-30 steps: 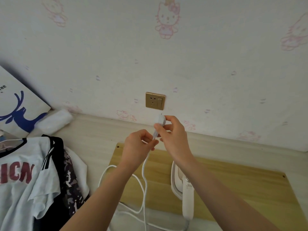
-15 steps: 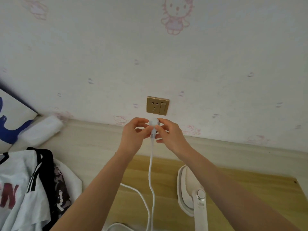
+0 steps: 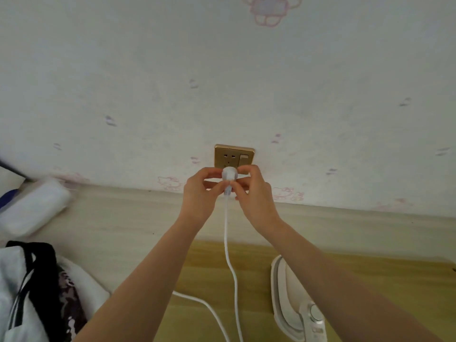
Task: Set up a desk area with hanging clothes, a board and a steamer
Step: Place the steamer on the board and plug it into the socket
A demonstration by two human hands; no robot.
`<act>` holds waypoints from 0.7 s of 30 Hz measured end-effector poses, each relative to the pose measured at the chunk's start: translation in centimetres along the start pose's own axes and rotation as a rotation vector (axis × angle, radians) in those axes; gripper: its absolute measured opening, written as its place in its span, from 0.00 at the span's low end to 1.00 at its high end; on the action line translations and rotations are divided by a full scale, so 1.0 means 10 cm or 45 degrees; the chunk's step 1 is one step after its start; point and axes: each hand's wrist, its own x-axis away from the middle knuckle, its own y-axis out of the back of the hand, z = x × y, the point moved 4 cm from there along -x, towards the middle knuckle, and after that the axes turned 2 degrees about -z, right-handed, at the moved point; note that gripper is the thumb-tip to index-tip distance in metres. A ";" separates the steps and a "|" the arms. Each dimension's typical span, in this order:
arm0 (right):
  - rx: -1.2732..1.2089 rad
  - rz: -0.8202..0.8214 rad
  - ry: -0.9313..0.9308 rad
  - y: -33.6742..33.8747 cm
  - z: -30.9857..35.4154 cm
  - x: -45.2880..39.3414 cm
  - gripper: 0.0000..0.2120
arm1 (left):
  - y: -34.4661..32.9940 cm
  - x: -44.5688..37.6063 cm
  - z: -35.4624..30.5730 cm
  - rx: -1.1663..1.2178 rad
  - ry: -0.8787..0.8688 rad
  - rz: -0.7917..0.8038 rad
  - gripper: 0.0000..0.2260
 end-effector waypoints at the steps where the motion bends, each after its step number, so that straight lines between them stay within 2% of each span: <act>1: 0.002 -0.024 0.016 -0.01 -0.01 0.00 0.11 | -0.01 -0.01 0.01 -0.007 -0.008 -0.002 0.09; 8: 0.041 -0.099 0.076 -0.07 -0.05 0.03 0.11 | -0.04 -0.02 0.10 -0.041 -0.023 -0.028 0.10; 14: 0.132 -0.056 0.111 -0.07 -0.03 0.00 0.10 | -0.06 0.00 0.14 0.034 -0.017 -0.048 0.10; 21: 0.079 -0.149 0.134 -0.06 0.03 -0.04 0.08 | -0.12 -0.02 0.12 0.070 -0.008 -0.154 0.09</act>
